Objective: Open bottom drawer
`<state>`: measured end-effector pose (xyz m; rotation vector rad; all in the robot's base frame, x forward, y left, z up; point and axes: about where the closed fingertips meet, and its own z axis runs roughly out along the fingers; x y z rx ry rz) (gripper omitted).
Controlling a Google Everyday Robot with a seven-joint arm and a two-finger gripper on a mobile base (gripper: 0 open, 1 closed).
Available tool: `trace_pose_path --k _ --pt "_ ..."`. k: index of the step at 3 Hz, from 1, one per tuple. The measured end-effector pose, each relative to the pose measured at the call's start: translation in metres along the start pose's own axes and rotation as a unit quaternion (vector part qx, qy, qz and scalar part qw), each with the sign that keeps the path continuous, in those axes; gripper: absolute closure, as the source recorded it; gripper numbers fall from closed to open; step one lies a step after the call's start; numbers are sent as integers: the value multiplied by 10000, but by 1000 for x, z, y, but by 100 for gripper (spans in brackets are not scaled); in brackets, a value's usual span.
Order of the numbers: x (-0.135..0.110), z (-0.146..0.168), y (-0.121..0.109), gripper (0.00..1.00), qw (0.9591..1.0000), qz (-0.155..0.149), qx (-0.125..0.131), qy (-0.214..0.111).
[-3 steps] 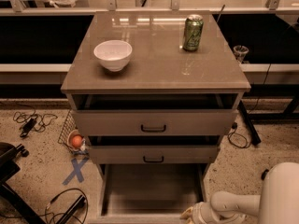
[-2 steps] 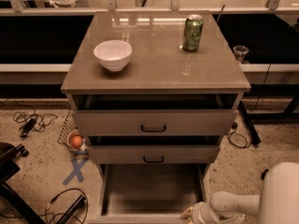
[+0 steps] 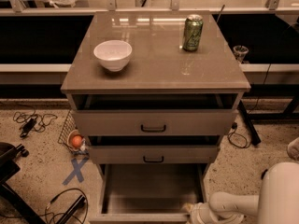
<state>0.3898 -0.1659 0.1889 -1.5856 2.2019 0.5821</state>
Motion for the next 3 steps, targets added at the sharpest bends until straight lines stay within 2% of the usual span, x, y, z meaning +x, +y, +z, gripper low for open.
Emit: trace_pose_path --k 1,2,3 --pt "-1 -3 -1 0 10000 -6 16 18" --pt "-12 -28 -8 0 9997 -61 178 184" --pt "-32 -65 -26 18 9976 -199 378 546"
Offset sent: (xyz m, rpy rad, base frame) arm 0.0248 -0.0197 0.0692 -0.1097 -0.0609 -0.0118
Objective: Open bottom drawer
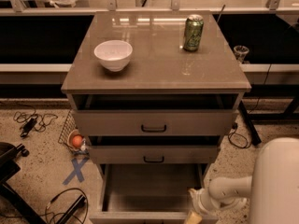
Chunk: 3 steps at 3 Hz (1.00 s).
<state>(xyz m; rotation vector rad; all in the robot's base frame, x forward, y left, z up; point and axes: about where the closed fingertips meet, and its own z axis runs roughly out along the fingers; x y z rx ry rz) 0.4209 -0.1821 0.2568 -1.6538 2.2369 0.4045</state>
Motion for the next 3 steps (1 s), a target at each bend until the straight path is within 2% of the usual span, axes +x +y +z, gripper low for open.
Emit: trace_pose_path --k 1,2,3 --pt "-11 -16 -21 41 9997 -214 127 34" --pt "-8 -10 -38 65 9988 -372 184 -277" --pt "7 12 -49 88 9949 -462 278 -857"
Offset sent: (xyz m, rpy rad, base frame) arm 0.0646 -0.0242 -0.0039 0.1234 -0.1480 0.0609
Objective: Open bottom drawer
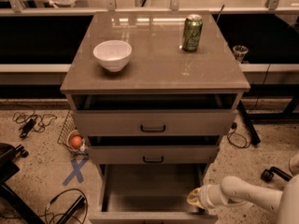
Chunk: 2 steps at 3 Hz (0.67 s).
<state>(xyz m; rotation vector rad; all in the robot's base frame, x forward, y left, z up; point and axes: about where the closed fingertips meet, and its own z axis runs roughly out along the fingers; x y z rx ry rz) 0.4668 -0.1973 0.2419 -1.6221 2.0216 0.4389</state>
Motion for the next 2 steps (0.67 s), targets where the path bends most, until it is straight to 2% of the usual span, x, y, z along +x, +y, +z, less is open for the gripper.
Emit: trace_pose_path --k 1,2 --pt "17 17 -15 100 9985 -179 159 -489" --pt "28 38 -29 100 9970 -291 189 -694"
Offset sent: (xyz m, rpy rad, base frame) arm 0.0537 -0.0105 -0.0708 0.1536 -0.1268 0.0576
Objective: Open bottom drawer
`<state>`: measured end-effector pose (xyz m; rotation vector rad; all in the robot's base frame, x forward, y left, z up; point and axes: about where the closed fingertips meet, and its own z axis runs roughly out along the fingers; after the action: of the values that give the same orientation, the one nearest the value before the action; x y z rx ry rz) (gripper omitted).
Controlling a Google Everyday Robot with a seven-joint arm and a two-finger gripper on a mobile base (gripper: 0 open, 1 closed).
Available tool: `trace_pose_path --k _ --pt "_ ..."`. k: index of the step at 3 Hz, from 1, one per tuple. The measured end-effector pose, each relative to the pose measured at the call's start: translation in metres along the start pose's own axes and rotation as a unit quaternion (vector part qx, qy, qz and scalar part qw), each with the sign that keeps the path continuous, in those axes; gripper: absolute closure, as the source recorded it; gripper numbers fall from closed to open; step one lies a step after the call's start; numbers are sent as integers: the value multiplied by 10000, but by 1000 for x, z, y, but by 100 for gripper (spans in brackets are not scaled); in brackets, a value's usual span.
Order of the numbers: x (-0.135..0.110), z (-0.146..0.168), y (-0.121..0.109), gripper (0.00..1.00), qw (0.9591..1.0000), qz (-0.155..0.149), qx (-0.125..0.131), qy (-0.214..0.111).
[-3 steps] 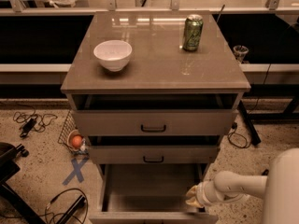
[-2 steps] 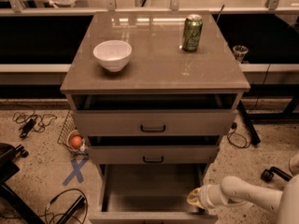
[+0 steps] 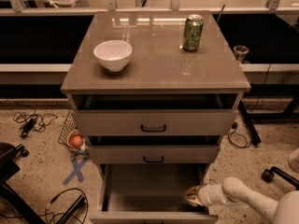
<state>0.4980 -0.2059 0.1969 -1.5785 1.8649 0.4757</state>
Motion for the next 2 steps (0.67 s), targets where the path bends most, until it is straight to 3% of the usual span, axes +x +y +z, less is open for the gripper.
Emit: trace_pose_path --k 2 --pt "12 56 0 100 9993 -98 -353 123"
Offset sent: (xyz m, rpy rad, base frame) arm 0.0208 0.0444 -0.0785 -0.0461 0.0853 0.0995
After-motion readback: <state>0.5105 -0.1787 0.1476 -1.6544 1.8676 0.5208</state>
